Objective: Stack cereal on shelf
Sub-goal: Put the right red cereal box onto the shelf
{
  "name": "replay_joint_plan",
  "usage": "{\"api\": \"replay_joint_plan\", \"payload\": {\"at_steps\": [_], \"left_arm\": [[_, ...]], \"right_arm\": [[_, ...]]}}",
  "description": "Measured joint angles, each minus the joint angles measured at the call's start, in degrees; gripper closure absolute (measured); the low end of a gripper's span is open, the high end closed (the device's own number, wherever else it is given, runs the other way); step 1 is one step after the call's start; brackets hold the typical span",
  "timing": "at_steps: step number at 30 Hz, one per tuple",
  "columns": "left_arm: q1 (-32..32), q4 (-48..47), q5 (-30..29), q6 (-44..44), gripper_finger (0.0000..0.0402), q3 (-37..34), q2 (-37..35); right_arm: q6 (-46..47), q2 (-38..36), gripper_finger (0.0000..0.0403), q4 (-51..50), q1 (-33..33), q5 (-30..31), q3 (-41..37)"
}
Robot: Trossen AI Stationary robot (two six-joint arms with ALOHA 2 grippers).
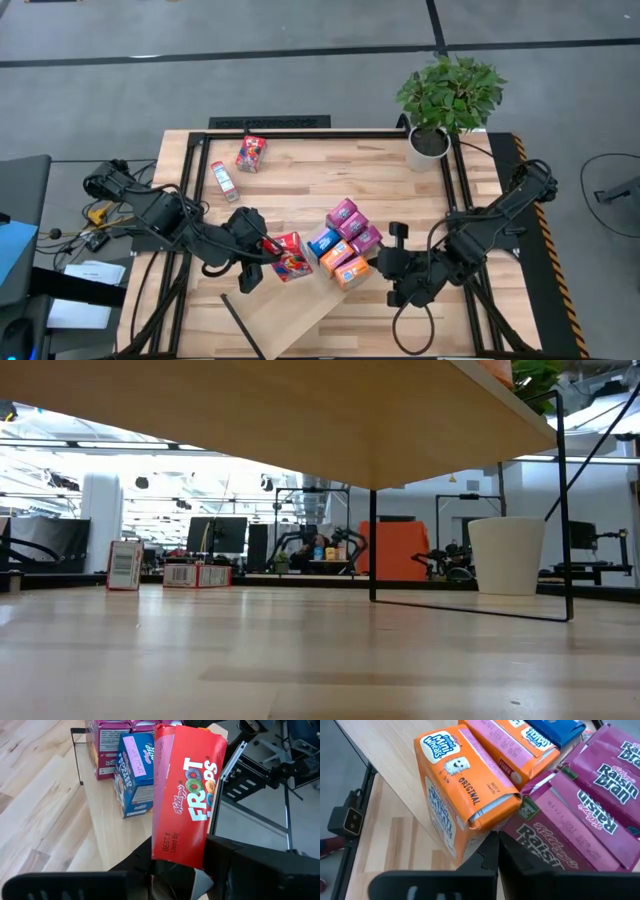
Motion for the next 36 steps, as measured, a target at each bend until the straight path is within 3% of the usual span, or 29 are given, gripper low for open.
{"api": "replay_joint_plan", "payload": {"at_steps": [6,12,24,36], "left_arm": [[-0.2,-0.1,-0.6,0.1,0.031,0.0,0.0],[-3.5,-1.0,-9.8,-1.5,0.031,0.0,1.1],[-8.1,-3.1,-11.4,-8.7,0.031,0.1,7.1],[-9.0,-2.4,-9.1,-11.6,0.031,0.0,14.9]], "right_arm": [[0.1,0.0,0.0368,0.0,0.5,0.1,0.0],[3.7,-0.6,0.0387,-2.0,2.9,0.2,0.0],[6.6,-0.6,0.0362,-2.6,4.2,0.2,0.0],[6.1,-0.6,0.0383,-3.2,4.6,-0.1,0.0]]}}
